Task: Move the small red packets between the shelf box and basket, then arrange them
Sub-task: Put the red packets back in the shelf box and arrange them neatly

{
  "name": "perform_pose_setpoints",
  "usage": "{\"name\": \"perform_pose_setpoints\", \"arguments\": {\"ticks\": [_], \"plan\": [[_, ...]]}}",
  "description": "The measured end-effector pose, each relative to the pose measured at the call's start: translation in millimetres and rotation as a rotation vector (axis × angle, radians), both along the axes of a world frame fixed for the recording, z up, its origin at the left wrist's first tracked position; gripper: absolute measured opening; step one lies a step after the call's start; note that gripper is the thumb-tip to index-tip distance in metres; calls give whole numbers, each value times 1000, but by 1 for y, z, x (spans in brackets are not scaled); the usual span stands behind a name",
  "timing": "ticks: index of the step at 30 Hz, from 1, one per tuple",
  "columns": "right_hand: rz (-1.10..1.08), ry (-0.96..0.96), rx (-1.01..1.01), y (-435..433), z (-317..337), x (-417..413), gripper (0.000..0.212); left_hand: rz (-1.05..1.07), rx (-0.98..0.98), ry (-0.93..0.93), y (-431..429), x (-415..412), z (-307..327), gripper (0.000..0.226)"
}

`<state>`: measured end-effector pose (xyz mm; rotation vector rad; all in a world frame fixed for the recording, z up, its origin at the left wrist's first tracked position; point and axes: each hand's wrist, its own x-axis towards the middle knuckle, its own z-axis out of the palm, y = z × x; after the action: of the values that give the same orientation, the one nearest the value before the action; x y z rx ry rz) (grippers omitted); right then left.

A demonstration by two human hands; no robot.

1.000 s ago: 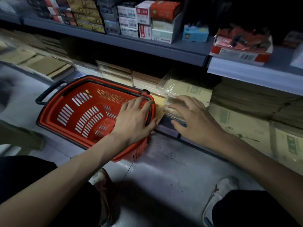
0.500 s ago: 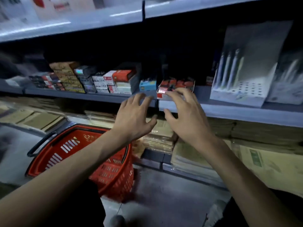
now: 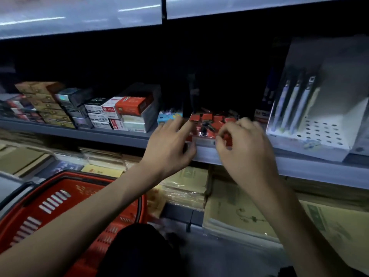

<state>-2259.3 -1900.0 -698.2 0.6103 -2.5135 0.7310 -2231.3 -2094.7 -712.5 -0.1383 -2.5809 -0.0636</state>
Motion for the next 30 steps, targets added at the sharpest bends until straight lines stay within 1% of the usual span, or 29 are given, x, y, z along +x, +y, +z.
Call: {"name": "perform_pose_setpoints", "arguments": {"ticks": [3, 4, 5, 7, 9, 10, 14, 19, 22, 24, 27, 30], "plan": [[11, 77, 127, -4, -15, 0, 10, -79, -30, -27, -14, -3, -2, 21], [25, 96, 153, -5, -15, -2, 5, -109, -12, -39, -17, -3, -1, 21], [40, 94, 157, -6, -13, -5, 5, -137, 27, -57, -19, -4, 1, 18], [78, 34, 113, -7, -7, -11, 14, -173, 136, -102, -22, -6, 5, 13], [138, -47, 19, -7, -3, -15, 16, -187, 222, -134, -24, -10, 10, 10], [155, -60, -6, -6, -1, -15, 15, -192, 235, -141, -24, -11, 12, 10], [134, -22, 10, -7, 10, -11, 14, -227, 213, -73, -23, -14, 24, 11], [122, -62, 65, 0, 19, -2, 25, -268, 180, -27, -16, 1, 16, 10], [132, -62, 91, 3, 19, 6, 23, -293, 228, -19, -17, 8, 8, 10], [147, -56, 97, 6, 18, 8, 19, -303, 304, -14, -18, 8, 6, 12], [161, -18, 73, 10, 19, 5, 13, -308, 554, -17, -20, 1, 10, 13], [131, -7, 32, 8, 25, -6, 11, -255, 693, 45, -23, -16, 12, 17]]}}
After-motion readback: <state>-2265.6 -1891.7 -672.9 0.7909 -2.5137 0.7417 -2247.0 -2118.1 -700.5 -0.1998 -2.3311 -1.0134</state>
